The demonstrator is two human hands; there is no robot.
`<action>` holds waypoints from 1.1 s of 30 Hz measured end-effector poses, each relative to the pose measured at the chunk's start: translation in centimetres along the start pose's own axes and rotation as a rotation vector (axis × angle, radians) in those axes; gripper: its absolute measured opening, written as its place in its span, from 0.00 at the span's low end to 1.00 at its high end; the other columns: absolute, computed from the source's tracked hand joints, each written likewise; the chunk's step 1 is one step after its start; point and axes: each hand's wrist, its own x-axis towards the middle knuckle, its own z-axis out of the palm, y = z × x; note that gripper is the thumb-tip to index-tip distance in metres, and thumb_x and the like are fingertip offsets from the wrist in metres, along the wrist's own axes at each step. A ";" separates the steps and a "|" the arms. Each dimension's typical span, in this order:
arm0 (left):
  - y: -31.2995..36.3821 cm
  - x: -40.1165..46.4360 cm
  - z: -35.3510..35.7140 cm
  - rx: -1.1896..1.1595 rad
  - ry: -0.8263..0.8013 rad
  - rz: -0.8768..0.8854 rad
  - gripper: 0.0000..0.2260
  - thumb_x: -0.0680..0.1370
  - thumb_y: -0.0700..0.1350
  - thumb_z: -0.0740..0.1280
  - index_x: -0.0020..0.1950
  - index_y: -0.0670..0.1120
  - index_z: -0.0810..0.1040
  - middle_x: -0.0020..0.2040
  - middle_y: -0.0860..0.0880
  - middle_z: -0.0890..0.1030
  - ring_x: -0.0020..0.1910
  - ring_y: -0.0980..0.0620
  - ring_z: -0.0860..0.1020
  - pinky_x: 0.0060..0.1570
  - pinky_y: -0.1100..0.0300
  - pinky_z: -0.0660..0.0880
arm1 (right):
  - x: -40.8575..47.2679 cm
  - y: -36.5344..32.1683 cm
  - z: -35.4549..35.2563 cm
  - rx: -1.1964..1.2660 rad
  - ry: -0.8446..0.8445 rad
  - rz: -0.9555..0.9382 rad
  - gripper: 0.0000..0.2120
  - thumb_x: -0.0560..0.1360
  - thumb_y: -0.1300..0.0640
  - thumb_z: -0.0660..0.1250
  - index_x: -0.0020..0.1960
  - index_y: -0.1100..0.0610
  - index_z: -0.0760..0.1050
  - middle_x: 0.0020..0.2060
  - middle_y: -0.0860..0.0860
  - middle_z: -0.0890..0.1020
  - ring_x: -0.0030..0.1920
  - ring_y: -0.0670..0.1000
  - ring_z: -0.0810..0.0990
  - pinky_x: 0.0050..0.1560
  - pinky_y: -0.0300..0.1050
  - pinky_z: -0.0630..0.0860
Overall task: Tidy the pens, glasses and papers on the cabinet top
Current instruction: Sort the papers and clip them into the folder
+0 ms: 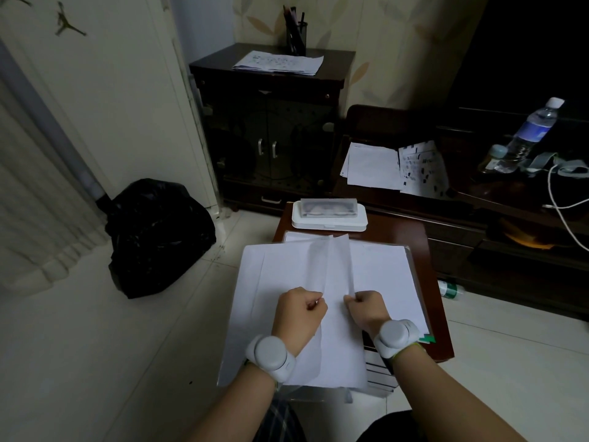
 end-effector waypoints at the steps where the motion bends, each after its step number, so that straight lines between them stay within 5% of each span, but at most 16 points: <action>1: -0.1 0.0 0.1 0.003 0.000 0.005 0.21 0.67 0.52 0.60 0.36 0.32 0.73 0.32 0.45 0.67 0.30 0.52 0.69 0.31 0.48 0.76 | 0.0 -0.1 0.0 0.008 -0.013 0.003 0.19 0.76 0.59 0.63 0.29 0.58 0.63 0.28 0.53 0.66 0.32 0.51 0.64 0.32 0.40 0.62; 14: 0.3 -0.3 0.2 -0.024 -0.015 -0.014 0.13 0.72 0.41 0.64 0.33 0.31 0.73 0.30 0.34 0.71 0.25 0.43 0.72 0.24 0.55 0.74 | 0.0 -0.9 1.2 0.054 -0.066 0.003 0.23 0.77 0.59 0.63 0.27 0.55 0.57 0.25 0.50 0.61 0.28 0.49 0.59 0.28 0.40 0.59; 21: 0.9 -0.6 -0.1 -0.095 -0.044 -0.054 0.16 0.74 0.36 0.65 0.26 0.43 0.73 0.22 0.51 0.69 0.22 0.52 0.72 0.23 0.63 0.71 | 0.2 -1.0 2.1 0.067 -0.049 -0.001 0.24 0.76 0.59 0.63 0.27 0.54 0.55 0.25 0.50 0.59 0.28 0.49 0.57 0.28 0.40 0.56; 25: 1.0 -0.6 -0.2 -0.092 -0.067 -0.036 0.14 0.75 0.37 0.65 0.29 0.38 0.75 0.24 0.48 0.70 0.20 0.55 0.70 0.24 0.63 0.71 | 0.3 -1.2 2.6 0.067 -0.049 -0.009 0.23 0.76 0.59 0.64 0.27 0.55 0.56 0.25 0.50 0.60 0.28 0.49 0.58 0.28 0.40 0.57; 29: 1.3 -0.5 -0.3 -0.087 -0.076 -0.036 0.17 0.75 0.36 0.65 0.27 0.49 0.77 0.24 0.51 0.70 0.20 0.56 0.70 0.24 0.63 0.71 | 0.3 -1.3 3.0 0.087 -0.063 -0.018 0.23 0.76 0.59 0.64 0.27 0.54 0.56 0.25 0.50 0.60 0.29 0.49 0.58 0.29 0.40 0.57; 33: 1.3 -0.5 -0.3 -0.078 -0.082 -0.029 0.10 0.76 0.37 0.65 0.37 0.40 0.82 0.24 0.52 0.71 0.20 0.56 0.71 0.24 0.63 0.72 | 0.4 -1.5 3.0 0.096 -0.098 -0.001 0.22 0.75 0.61 0.63 0.26 0.55 0.60 0.24 0.50 0.64 0.27 0.48 0.61 0.29 0.39 0.60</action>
